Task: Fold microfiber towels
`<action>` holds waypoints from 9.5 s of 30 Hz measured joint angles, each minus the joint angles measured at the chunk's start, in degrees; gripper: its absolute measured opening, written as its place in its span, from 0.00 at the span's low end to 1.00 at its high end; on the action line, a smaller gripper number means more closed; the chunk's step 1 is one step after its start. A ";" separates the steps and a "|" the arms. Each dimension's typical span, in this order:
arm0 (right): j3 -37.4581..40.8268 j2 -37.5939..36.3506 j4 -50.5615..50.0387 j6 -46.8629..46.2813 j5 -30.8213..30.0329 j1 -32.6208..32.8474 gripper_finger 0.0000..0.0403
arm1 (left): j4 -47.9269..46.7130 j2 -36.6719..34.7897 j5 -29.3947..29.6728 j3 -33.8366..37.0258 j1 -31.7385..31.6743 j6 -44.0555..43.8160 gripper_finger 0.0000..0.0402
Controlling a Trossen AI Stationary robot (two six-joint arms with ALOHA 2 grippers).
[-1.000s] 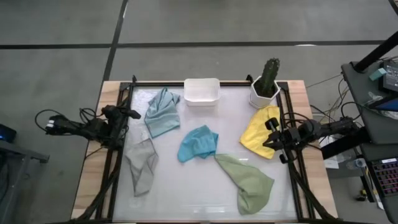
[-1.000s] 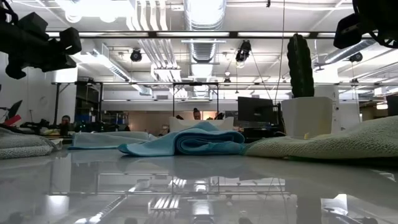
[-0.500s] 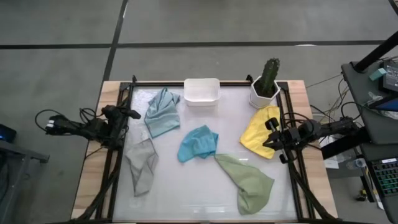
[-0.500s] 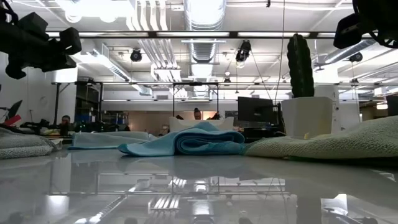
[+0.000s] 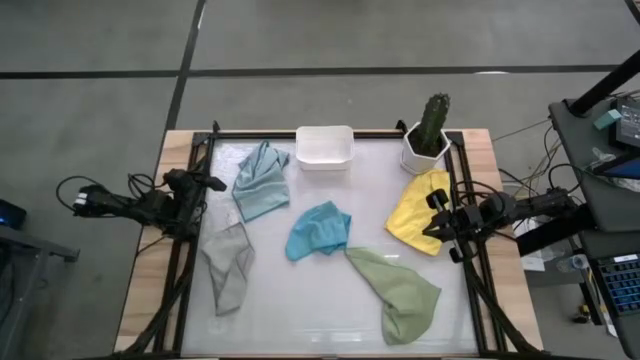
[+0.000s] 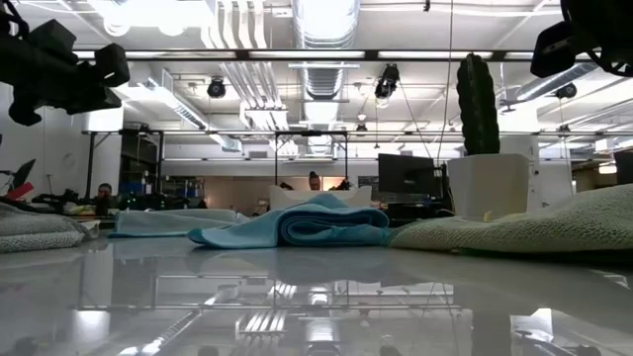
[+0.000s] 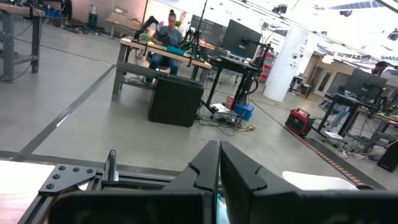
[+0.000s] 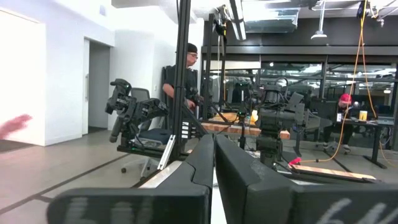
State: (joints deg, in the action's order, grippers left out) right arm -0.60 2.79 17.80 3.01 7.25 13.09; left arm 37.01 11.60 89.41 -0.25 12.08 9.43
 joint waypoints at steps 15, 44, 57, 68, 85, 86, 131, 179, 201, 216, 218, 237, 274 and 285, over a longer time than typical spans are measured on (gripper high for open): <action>0.01 0.00 0.01 -0.01 0.01 0.00 0.02 | 0.00 0.00 0.00 0.00 0.00 0.00 0.00; 0.02 2.85 3.63 -14.87 -28.16 -0.08 0.02 | -0.26 0.03 -42.18 0.00 0.70 -7.74 0.00; 0.02 10.42 12.99 -5.09 -31.27 -0.12 0.02 | 3.54 0.00 -74.51 -0.20 0.68 -7.63 0.00; 0.02 12.42 14.29 0.50 -31.32 -0.12 0.02 | 3.19 2.71 -70.01 -0.20 0.68 -11.17 0.00; -21.58 26.68 -10.78 1.60 -34.43 -0.16 0.02 | 6.13 20.76 -60.51 -1.48 0.66 -13.00 0.00; -23.36 28.04 -12.89 0.66 -34.39 -0.16 0.02 | 6.17 21.79 -60.42 -1.58 0.66 -11.70 0.00; -72.92 92.64 -40.21 -10.92 -23.38 0.17 0.32 | 7.42 27.95 -58.72 -7.65 -0.07 11.91 0.00; -85.33 121.85 -14.63 -2.94 -11.04 -2.99 0.17 | 7.64 27.78 -58.95 -8.20 -0.07 11.98 0.00; -84.61 101.94 -25.54 10.59 -11.93 -5.04 0.02 | 14.17 29.71 -57.97 -8.13 -0.02 13.49 0.01; -86.96 94.82 -26.26 18.08 -21.45 -7.99 0.02 | 22.46 49.72 -61.34 -18.80 -0.06 6.92 0.46; -87.91 94.62 -26.71 19.72 -22.50 -8.12 0.02 | 22.65 53.29 -56.93 -21.14 -0.07 8.69 0.49; -89.31 88.10 -35.58 21.02 -25.28 -8.42 0.02 | 11.37 56.73 -53.09 -22.86 0.72 2.91 0.53; -90.21 79.00 -45.17 17.05 -26.78 -8.49 0.02 | 0.64 62.77 -73.21 -24.28 1.04 -15.85 0.00; -90.18 73.82 -54.78 16.01 -16.32 -8.37 0.02 | -22.82 45.66 -77.42 -31.04 1.05 -25.90 0.00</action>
State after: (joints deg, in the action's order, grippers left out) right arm -90.78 76.60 -36.98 19.01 -9.07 4.73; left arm 14.19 57.26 11.99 -31.29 13.13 -16.47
